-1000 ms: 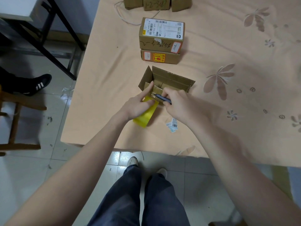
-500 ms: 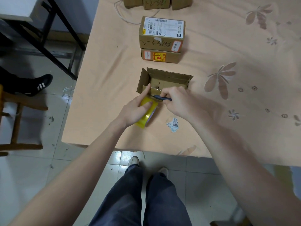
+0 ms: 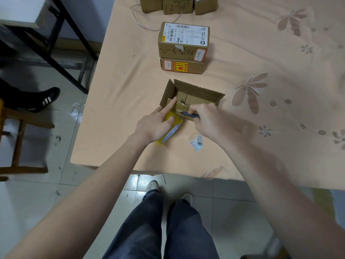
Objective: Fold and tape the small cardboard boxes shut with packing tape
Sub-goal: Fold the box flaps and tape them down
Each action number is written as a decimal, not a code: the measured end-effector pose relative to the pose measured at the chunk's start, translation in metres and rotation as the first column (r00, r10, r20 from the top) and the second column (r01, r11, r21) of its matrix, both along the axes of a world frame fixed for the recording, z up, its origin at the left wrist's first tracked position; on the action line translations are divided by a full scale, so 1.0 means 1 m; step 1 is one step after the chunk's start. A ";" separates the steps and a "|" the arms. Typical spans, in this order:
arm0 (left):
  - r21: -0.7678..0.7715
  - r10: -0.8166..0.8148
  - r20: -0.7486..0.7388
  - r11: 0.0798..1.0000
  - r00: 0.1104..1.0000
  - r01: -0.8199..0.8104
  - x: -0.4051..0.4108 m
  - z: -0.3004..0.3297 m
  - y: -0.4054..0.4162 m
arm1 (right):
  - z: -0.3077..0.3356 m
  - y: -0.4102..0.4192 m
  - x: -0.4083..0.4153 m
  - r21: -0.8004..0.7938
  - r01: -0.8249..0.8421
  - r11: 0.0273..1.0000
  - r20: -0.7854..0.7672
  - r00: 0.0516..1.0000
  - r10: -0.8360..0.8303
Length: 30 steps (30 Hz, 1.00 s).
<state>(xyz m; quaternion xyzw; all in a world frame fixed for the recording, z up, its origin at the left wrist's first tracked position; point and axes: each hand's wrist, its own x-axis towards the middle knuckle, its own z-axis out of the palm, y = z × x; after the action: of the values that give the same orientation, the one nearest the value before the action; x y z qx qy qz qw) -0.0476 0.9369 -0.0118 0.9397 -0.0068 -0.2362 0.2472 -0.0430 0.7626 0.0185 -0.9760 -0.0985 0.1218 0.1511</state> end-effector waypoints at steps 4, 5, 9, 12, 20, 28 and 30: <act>0.035 -0.009 0.016 0.999 1.000 0.008 -0.001 -0.001 -0.003 | -0.001 -0.002 -0.006 -0.024 0.006 1.000 0.013 1.000 -0.006; 0.034 -0.006 0.017 0.999 1.000 0.005 -0.001 -0.001 -0.003 | -0.002 -0.001 -0.008 -0.029 0.009 1.000 0.013 1.000 -0.008; 0.035 -0.002 0.012 0.999 1.000 0.002 -0.001 -0.003 -0.003 | -0.003 0.000 -0.008 -0.011 0.030 0.999 -0.015 0.999 -0.030; 0.055 -0.003 0.036 0.999 0.999 0.001 -0.002 -0.004 -0.003 | -0.004 -0.009 -0.010 0.028 0.042 0.999 -0.008 0.999 -0.042; 0.063 -0.078 0.045 0.995 0.996 0.075 -0.008 -0.006 -0.003 | -0.006 -0.031 -0.014 0.034 0.090 0.995 0.009 0.996 -0.091; 0.004 -0.027 0.024 1.000 0.999 0.027 -0.002 -0.005 0.002 | -0.005 -0.054 -0.015 0.187 0.012 0.982 0.010 1.000 -0.014; -0.002 -0.047 0.024 0.999 0.999 0.047 -0.002 -0.004 0.001 | -0.005 -0.059 -0.018 0.215 0.025 0.976 0.054 0.998 -0.038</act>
<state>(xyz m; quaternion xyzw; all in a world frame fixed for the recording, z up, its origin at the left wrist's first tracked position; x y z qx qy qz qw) -0.0493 0.9382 -0.0158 0.9418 -0.0320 -0.2305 0.2426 -0.0612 0.7039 0.0139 -0.9586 -0.0998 0.0799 0.2544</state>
